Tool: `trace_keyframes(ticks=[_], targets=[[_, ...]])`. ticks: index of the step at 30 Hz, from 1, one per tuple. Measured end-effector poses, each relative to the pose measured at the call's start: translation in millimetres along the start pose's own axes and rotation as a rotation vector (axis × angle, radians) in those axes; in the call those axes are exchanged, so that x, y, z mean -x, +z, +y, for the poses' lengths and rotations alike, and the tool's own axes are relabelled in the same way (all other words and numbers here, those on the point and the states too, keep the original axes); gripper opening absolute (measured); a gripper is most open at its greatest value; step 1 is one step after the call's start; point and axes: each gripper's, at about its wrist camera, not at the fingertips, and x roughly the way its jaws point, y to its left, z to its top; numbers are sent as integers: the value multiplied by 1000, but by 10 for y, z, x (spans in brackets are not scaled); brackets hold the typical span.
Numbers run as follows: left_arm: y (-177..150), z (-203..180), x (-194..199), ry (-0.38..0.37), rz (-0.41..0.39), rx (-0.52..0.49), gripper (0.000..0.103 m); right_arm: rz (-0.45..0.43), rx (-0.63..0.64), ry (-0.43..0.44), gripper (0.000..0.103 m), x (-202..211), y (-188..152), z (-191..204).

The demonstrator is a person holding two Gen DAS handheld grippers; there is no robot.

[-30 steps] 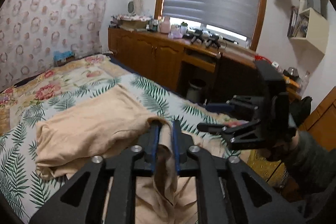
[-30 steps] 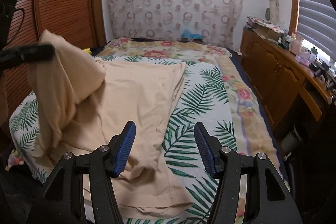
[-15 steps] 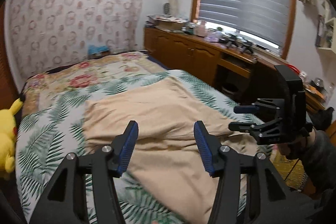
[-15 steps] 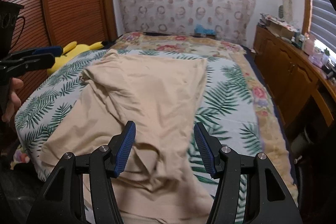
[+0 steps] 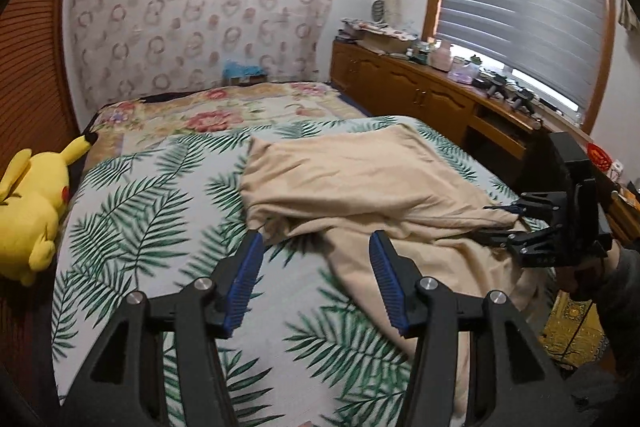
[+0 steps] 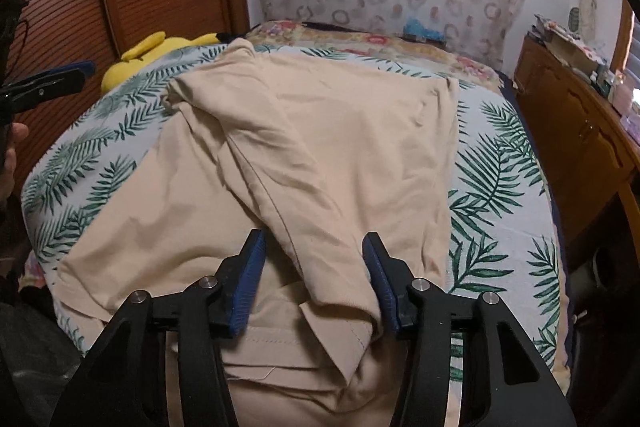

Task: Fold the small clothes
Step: 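Grasp the shirt edge with the right tool, fold it inward, release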

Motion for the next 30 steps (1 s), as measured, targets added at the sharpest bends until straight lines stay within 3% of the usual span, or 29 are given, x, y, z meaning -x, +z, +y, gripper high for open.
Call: trace_keyframes(ticks=[4, 7, 8, 10, 13, 23, 27, 30], targets=[[-46, 71, -4, 20, 6, 8, 54, 1, 1, -1, 49, -7, 6, 3], [-60, 97, -3, 19, 4, 12, 54, 1, 13, -12, 43, -2, -9, 0], [-67, 103, -2, 18, 3, 13, 54, 0, 20, -14, 38, -4, -9, 8], [-66, 93, 8, 19, 3, 13, 54, -7, 50, -17, 17, 12, -11, 47], [-61, 100, 21, 21, 0, 16, 54, -34, 69, -15, 5, 82, 7, 100], [-29, 132, 48, 23, -10, 24, 54, -176, 58, 8, 2, 718, 200, 67], [-19, 123, 60, 18, -19, 22, 54, -186, 48, -19, 2, 915, 206, -23], [-10, 92, 54, 17, -22, 17, 54, -139, 22, -35, 2, 896, 110, -158]])
